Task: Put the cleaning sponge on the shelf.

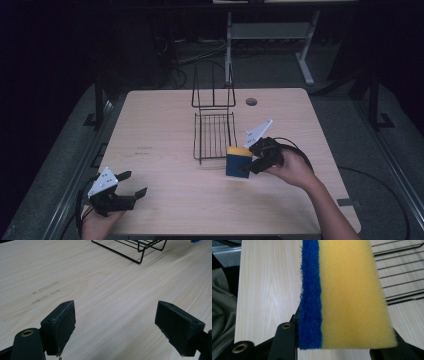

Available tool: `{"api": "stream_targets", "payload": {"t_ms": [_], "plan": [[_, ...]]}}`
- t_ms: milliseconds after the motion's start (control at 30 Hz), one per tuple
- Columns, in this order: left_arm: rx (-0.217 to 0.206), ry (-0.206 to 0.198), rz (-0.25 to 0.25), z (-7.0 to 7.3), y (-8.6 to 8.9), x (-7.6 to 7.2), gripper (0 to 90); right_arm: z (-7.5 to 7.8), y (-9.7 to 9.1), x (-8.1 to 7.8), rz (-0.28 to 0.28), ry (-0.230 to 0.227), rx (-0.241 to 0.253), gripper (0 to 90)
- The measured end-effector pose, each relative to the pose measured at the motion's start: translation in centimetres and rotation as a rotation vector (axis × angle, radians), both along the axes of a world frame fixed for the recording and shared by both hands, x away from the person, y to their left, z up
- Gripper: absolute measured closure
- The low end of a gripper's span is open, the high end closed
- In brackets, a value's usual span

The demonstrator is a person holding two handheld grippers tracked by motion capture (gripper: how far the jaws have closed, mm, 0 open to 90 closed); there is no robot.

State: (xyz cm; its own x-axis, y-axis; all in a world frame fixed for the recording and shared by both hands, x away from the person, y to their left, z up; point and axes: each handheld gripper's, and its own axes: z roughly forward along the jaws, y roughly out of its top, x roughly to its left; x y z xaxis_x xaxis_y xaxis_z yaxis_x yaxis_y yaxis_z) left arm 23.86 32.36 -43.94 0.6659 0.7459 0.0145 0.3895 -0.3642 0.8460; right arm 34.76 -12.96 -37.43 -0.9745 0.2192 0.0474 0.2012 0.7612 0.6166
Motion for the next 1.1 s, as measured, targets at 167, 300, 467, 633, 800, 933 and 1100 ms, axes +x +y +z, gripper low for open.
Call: {"api": "stream_targets", "payload": {"t_ms": [167, 300, 467, 633, 800, 933, 1100], "plan": [[-0.001, 0.001, -0.002, 0.0, -0.1, 0.0, 16.3, 0.2, 0.3, 0.7, -0.002, 0.000, -0.001, 55.8], [-0.001, 0.002, -0.002, 0.0, -0.1, 0.0, 16.2, 0.4, 0.6, 1.2, 0.001, -0.004, 0.005, 55.8], [-0.001, 0.001, -0.003, 0.0, -0.1, 0.0, 16.2, 0.6, 0.6, 1.7, -0.005, -0.002, 0.004, 55.8], [-0.001, 0.000, -0.003, 0.0, -0.1, 0.0, 16.2, 1.0, 0.9, 2.2, -0.005, -0.007, 0.007, 55.8], [-0.003, 0.001, -0.002, 0.0, -0.1, 0.1, 16.2, 1.0, 1.2, 2.9, -0.007, -0.001, 0.004, 55.8], [-0.002, 0.000, -0.003, 0.0, -0.1, 0.0, 16.2, 1.1, 1.5, 3.3, -0.009, -0.001, 0.003, 55.8], [-0.003, 0.001, -0.003, 0.0, 0.0, 0.1, 16.3, 1.2, 1.9, 4.1, -0.010, -0.004, -0.002, 55.8]]}}
